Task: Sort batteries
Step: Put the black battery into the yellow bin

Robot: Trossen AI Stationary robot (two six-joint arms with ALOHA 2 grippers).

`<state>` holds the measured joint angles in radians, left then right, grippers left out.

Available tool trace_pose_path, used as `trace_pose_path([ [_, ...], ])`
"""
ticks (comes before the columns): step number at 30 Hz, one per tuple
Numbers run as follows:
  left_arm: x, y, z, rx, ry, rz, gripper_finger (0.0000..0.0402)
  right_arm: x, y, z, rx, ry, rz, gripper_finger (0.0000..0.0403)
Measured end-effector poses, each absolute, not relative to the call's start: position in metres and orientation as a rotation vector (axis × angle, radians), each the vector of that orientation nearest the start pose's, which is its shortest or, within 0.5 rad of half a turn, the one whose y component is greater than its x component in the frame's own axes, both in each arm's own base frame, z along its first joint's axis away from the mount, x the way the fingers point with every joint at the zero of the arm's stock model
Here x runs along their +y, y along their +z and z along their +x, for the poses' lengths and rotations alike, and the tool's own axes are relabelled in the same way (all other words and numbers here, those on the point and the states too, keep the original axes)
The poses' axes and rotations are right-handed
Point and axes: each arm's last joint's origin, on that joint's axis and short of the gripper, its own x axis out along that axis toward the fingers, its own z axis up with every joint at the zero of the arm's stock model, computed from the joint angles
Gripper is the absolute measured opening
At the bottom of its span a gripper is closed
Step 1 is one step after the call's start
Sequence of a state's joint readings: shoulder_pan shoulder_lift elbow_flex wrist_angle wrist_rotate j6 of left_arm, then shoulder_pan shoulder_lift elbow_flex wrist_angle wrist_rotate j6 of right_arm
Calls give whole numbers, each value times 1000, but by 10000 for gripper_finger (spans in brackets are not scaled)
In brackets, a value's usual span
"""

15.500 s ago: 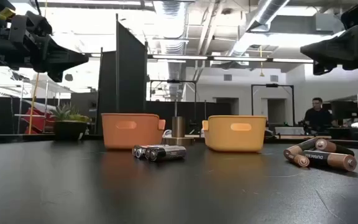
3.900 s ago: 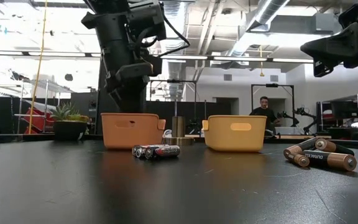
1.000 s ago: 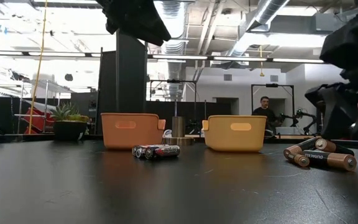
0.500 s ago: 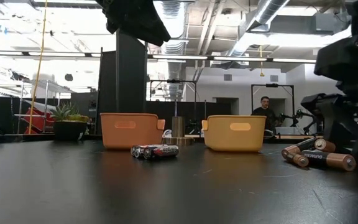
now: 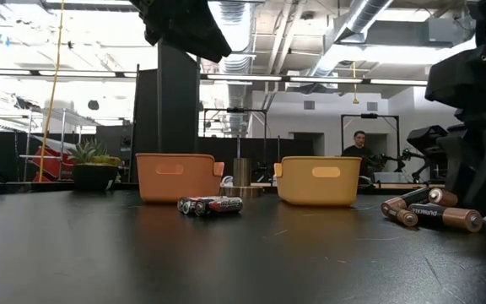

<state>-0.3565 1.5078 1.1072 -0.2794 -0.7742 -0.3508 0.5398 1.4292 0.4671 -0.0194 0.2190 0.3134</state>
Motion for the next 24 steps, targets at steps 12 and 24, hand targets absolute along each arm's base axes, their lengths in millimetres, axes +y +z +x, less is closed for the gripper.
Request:
trace_pose_path([
  [12,-93,271,308,500,489,44,157,109,129,184,974,152,-49,64],
  [24,-93,271,308,500,489,44,157,105,160,187,839,132,-104,63],
])
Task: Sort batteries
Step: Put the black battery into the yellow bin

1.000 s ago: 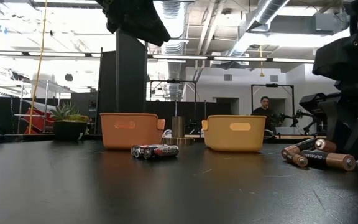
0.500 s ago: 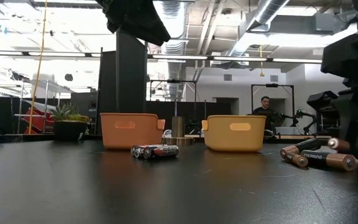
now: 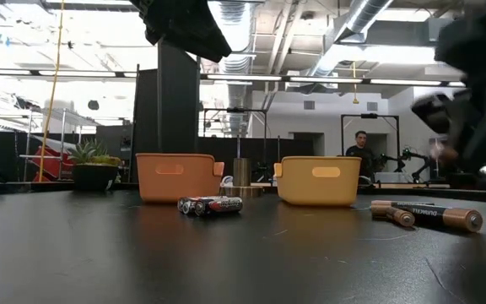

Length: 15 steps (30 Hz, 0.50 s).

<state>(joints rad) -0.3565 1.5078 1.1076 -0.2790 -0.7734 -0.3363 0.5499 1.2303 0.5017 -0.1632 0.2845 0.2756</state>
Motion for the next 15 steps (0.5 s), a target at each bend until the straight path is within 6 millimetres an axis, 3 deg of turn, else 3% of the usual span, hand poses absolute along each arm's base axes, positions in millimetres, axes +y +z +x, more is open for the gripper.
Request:
trace_pose_path([
  [7,-93,271,308,499,489,43,157,89,197,215,699,18,-257,63],
  [12,-93,271,308,499,489,41,157,65,223,237,641,-69,-326,63],
  [15,-93,271,308,499,486,29,157,48,228,248,662,-125,-351,62],
])
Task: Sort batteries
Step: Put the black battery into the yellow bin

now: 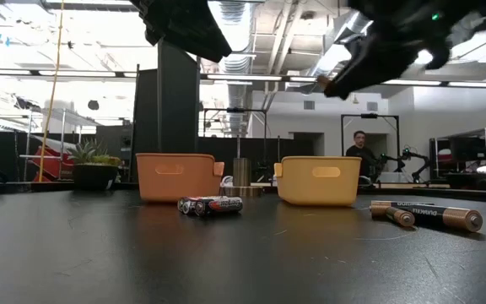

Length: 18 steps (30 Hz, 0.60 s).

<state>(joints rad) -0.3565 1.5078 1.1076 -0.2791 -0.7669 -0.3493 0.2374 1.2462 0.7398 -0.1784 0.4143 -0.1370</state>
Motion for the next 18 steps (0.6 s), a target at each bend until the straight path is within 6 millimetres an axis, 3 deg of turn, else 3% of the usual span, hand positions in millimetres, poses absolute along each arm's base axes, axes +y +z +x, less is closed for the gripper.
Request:
trace_pose_path([
  [9,-93,271,308,498,485,22,157,12,199,279,840,-219,-354,66],
  [18,-94,270,308,506,480,19,157,6,176,300,935,-232,-360,132],
])
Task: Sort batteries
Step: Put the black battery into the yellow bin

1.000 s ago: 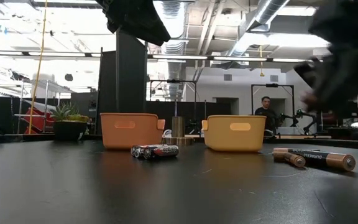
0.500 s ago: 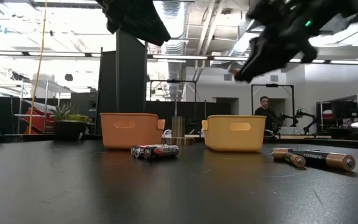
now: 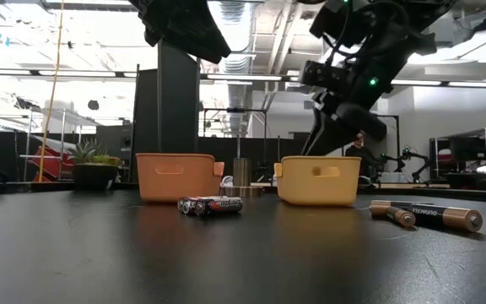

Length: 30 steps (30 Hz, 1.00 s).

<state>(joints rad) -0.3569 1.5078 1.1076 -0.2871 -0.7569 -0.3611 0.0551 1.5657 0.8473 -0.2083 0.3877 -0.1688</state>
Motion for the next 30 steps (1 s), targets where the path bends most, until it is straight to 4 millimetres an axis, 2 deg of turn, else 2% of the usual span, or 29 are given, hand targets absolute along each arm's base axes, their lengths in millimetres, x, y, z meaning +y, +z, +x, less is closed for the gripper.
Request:
trace_pose_path([
  [5,-94,270,308,506,479,18,157,6,178,304,927,-233,-359,179],
  [8,-94,270,308,506,479,18,157,8,186,301,908,-224,-374,195],
  [14,-94,270,307,520,465,16,157,15,220,286,807,-220,-377,195],
  [20,-94,269,307,524,460,16,157,37,249,263,715,-142,-393,185],
  [24,-94,269,307,525,459,16,157,60,250,250,742,-53,-413,180],
  [30,-94,269,307,526,458,16,157,99,231,231,888,48,-388,175],
])
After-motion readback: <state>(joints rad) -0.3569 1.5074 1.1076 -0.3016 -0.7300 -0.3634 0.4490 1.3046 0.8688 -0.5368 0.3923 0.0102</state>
